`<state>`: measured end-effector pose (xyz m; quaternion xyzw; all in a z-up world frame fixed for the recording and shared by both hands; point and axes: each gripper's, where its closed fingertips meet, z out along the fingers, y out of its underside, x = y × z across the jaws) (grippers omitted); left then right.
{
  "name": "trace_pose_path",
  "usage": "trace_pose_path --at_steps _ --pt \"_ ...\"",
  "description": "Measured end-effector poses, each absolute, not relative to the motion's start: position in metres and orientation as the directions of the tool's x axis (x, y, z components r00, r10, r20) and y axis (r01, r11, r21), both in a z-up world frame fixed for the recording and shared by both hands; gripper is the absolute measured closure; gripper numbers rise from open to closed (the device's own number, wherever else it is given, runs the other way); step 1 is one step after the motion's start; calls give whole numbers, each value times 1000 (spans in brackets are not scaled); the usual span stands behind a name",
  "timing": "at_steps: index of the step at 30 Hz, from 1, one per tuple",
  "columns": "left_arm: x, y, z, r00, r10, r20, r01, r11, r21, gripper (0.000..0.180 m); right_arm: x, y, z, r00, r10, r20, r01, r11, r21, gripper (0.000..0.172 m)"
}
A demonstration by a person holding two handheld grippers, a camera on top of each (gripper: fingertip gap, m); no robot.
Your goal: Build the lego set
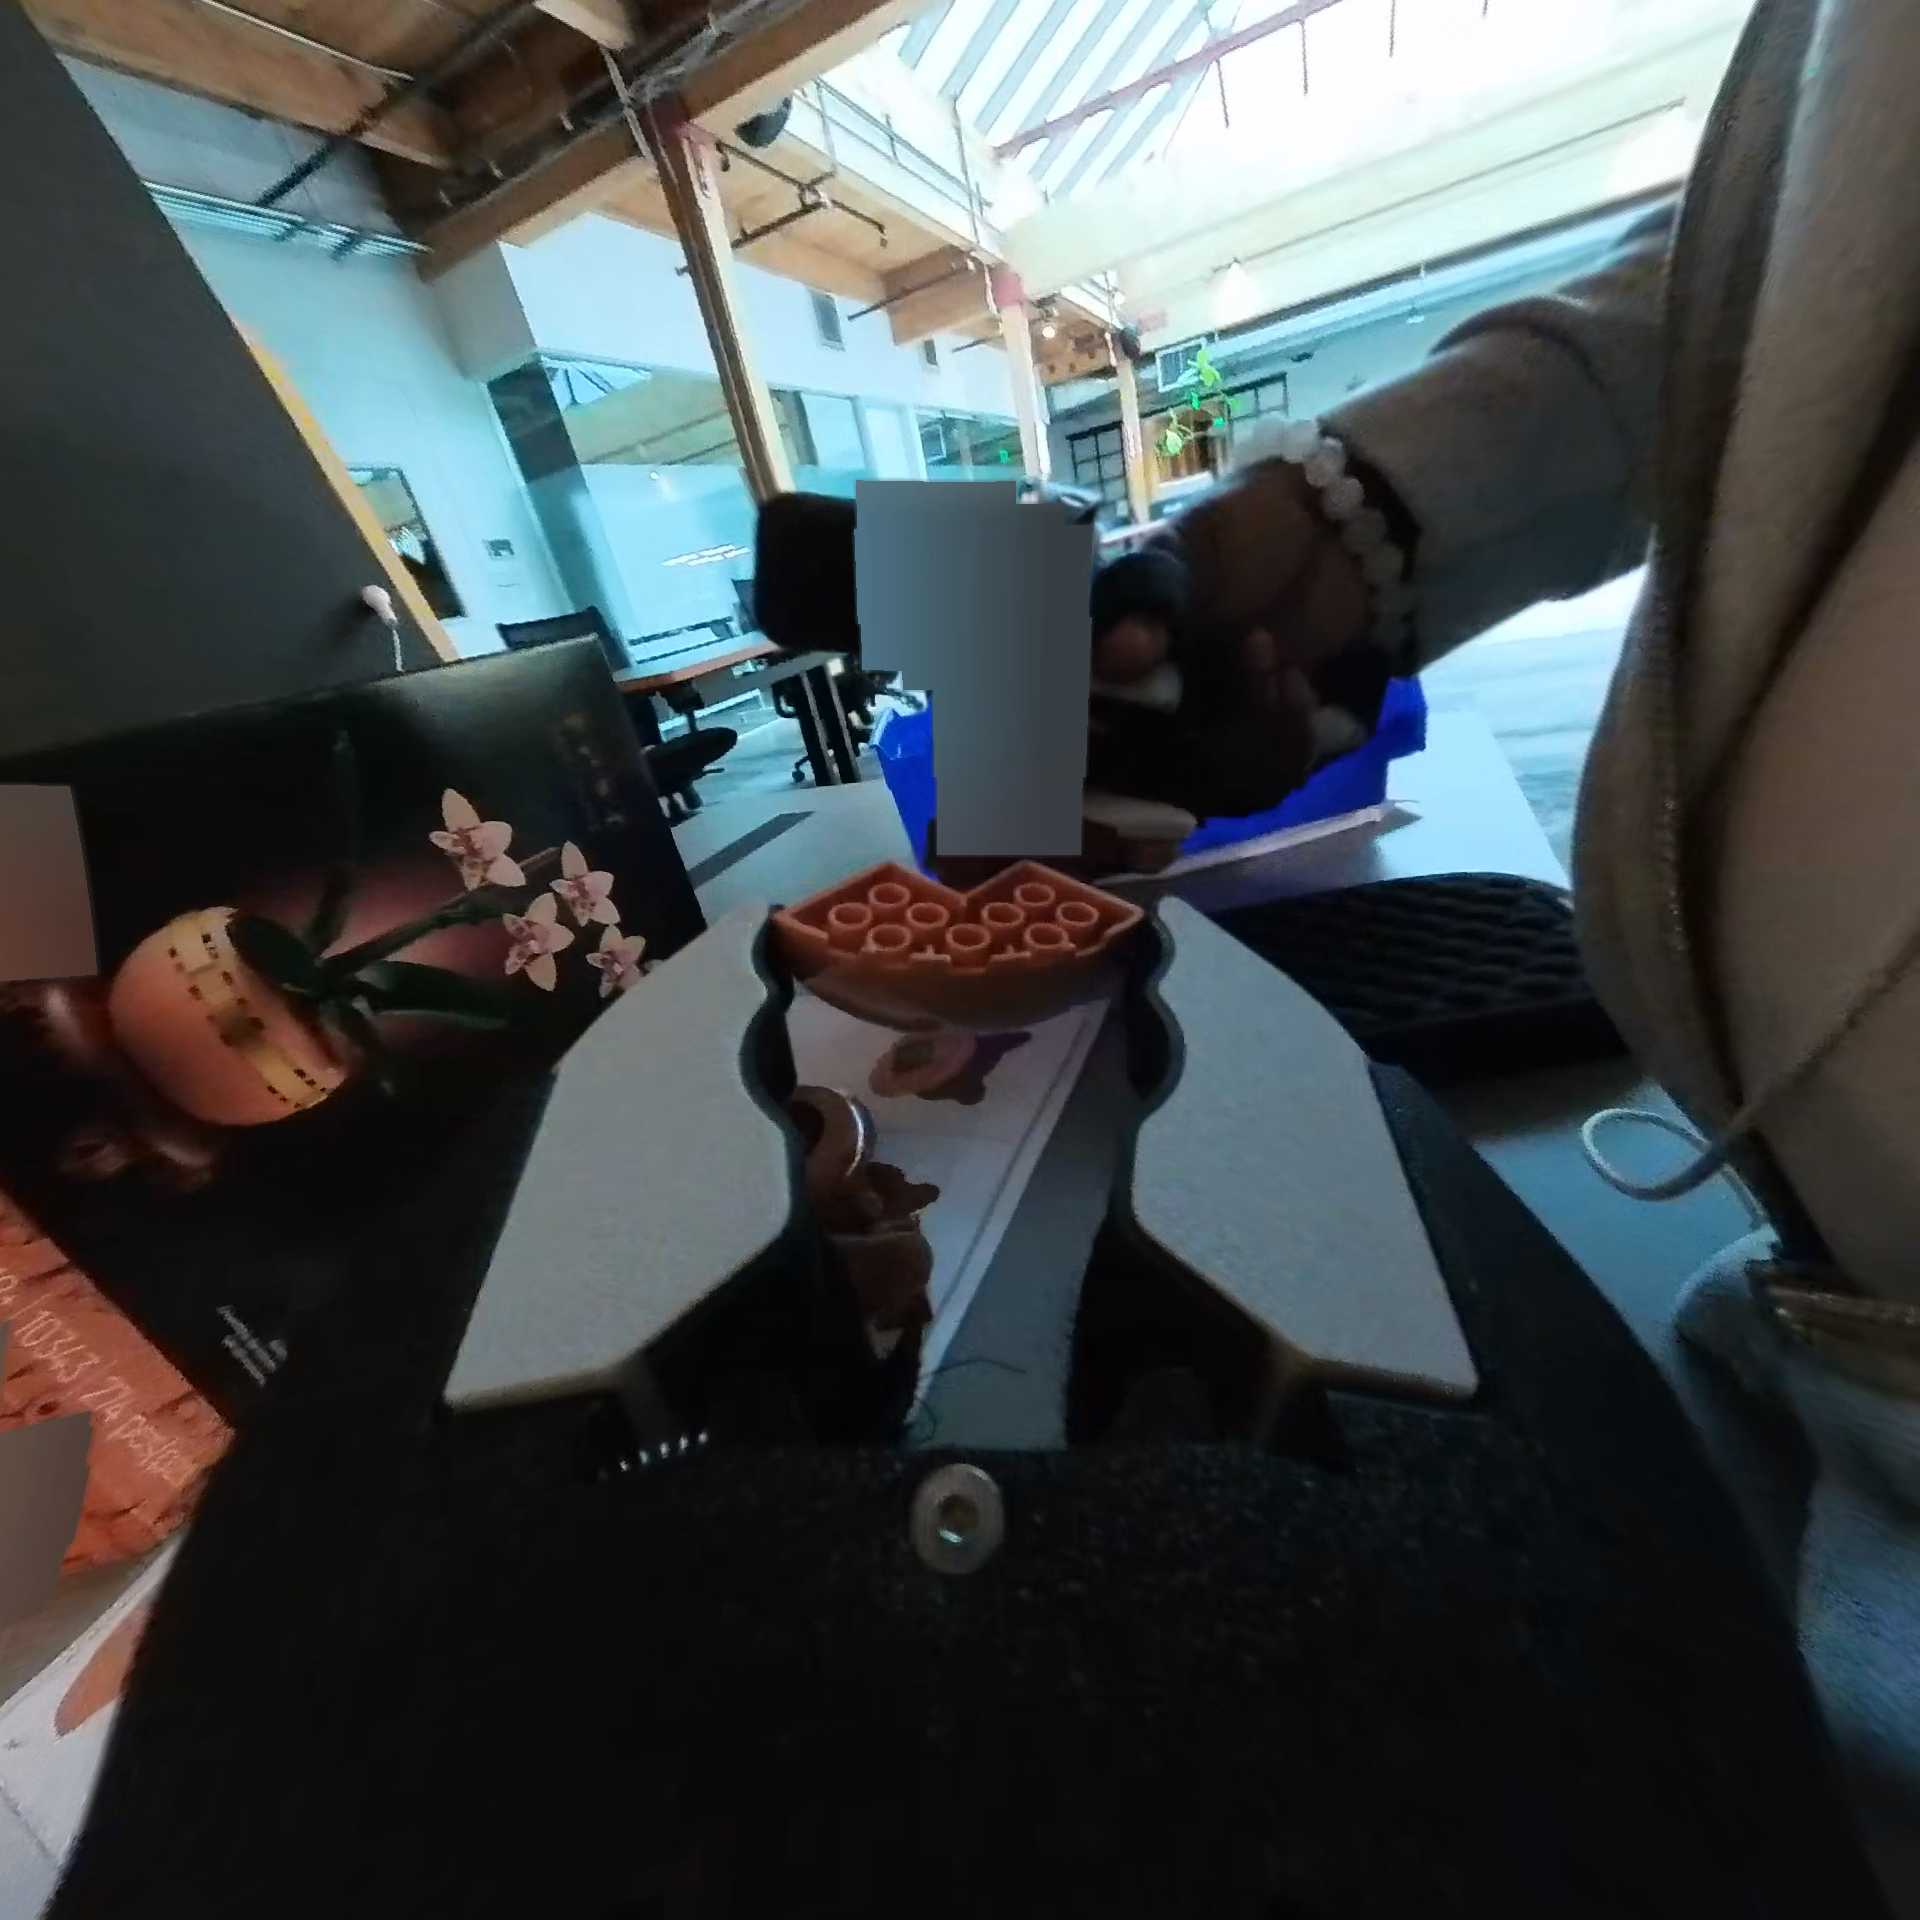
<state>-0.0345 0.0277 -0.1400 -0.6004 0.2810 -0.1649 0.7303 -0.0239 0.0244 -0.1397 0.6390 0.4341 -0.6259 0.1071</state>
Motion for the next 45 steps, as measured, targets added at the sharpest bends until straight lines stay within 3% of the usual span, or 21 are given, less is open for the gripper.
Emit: trace_pose_path --at_steps 4,19,32,39,45 --pt "-30 26 -142 768 -607 -207 -97 209 -973 117 -25 22 -142 -123 508 -852 760 -504 -410 165" --pt "-18 18 -142 707 -688 -161 -52 177 -983 117 -13 15 -145 -42 644 -764 957 -195 -216 164" --pt "-21 15 -133 716 -683 -143 3 208 -978 117 -22 11 -137 -15 595 -804 933 -281 -226 162" --pt "-20 15 -135 718 -675 -170 -30 214 -976 117 -25 9 -139 11 593 -805 935 -292 -203 147" --pt "-18 11 -131 710 -680 -185 -18 245 -969 117 -30 4 -139 -22 582 -813 927 -293 -236 153"
